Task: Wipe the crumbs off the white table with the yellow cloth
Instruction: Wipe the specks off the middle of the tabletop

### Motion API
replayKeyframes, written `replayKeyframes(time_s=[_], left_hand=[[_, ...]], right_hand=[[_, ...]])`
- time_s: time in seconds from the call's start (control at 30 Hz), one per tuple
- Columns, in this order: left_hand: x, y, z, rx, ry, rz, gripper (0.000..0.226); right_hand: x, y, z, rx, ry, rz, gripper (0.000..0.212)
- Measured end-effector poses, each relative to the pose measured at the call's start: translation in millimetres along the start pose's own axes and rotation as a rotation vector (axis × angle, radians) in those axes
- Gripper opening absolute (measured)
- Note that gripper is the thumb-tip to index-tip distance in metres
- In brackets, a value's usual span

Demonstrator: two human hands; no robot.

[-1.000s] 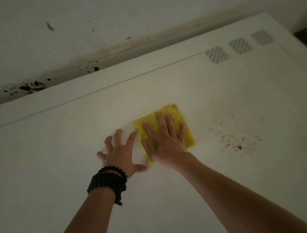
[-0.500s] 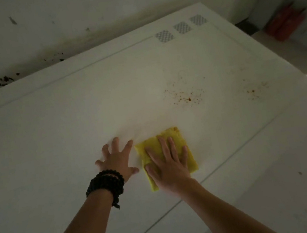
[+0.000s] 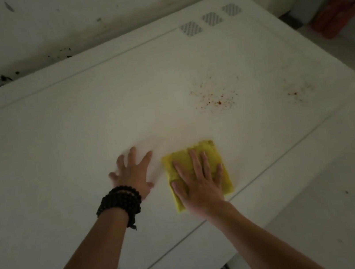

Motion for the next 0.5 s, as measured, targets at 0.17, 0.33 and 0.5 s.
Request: replayKeyframes(time_s=[0.17,0.33,0.5], left_hand=[[4,-51,0,0.164,0.056,0.095,0.110],[-4,-79,11,0.163,-0.009,0.063,0.111],[-27,-82,37,0.093,-0.150,0.040,0.076]], right_hand=[[-16,-35,-22,0.063,0.017,0.011,0.061],[-40,-54,16,0.151,0.036,0.063,0.063],[-59,-64,52,0.115,0.060,0.059,0.063]])
Point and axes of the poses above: each hand's wrist, its own z-axis towards the middle knuckle, its own x-axis out of the palm, y = z × x, the point moved 5 cm from there along z, towards the middle knuckle, and after that the axes turned 9 degrees about z, right-handed, at the moved point
